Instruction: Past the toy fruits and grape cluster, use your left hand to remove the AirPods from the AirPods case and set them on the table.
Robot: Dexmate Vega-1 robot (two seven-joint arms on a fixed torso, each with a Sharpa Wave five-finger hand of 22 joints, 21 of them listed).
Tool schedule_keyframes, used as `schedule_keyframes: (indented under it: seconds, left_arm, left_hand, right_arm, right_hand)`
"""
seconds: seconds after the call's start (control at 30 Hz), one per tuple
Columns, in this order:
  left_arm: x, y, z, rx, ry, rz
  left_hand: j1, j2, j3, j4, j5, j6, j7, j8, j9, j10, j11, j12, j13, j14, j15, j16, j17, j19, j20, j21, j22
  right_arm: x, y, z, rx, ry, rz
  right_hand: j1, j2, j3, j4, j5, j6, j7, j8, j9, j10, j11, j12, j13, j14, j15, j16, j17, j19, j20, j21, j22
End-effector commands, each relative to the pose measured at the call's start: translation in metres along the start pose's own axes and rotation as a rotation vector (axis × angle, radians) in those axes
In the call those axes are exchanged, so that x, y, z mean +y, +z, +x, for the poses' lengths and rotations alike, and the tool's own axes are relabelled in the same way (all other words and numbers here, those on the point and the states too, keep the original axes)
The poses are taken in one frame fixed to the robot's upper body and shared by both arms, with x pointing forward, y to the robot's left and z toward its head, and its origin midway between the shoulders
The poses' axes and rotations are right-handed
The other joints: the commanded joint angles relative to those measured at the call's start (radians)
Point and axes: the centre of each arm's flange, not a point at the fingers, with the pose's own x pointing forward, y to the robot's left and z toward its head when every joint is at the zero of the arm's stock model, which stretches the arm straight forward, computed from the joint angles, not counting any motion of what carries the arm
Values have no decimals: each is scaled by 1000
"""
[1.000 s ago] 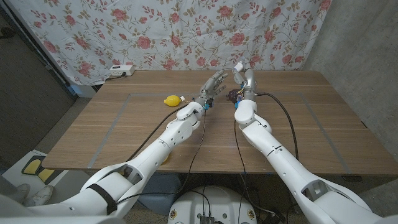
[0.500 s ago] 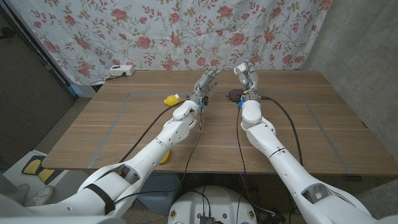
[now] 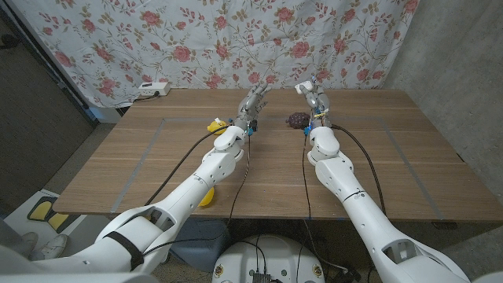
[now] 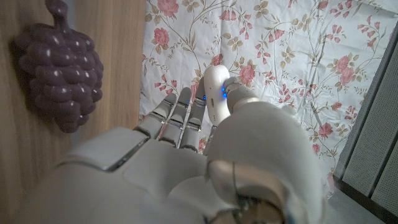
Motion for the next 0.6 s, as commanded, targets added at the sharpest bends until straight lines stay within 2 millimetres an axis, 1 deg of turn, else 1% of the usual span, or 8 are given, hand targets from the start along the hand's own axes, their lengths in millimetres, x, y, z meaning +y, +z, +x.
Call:
schedule_keyframes:
  seconds: [0.03,0.07,0.37,0.6]
  left_arm:
    - [7,-1,-1,4,16,0]
    - [7,-1,-1,6,10,-4]
    - [9,-3,2,16,3,-9]
    - [8,-3,6,6,-4,-8]
  left_hand:
    - [-8,2,3,0,2,-4,1,0,1,-6,-1,-3,1,3,5,-1,2,-5,-2,-1,1]
    - [-9,2,3,0,2,-5,0,0,1,-5,-1,-3,1,3,4,-1,2,-5,-2,-1,1]
    - [-10,3,5,-2,3,-5,2,0,1,-5,-1,-3,0,8,3,-1,2,-5,-2,-1,1]
    - [-10,6,8,-4,4,-4,3,1,1,-5,-1,-3,0,8,4,-1,1,-5,0,-1,2]
  right_arm:
    - [2,5,-4,36,64,158]
    - [2,5,-4,37,67,163]
    - [7,6,-6,34,90,136]
    - [8,7,-7,32,116,199]
  right_hand:
    - [24,0,-14,3,-1,14,-3,-2,4,193,-181,-1,-23,44,-189,25,28,46,-22,21,10]
    - [25,0,-15,3,-1,14,-3,-3,4,194,-181,-1,-25,45,-190,26,30,51,-27,23,11]
    - [34,-6,-23,-1,-2,13,-2,-4,4,202,-182,0,-36,37,-189,20,34,58,-24,28,12]
    - [37,-5,-28,0,-3,5,3,-7,4,213,-182,1,-45,42,-190,19,36,63,-30,30,13]
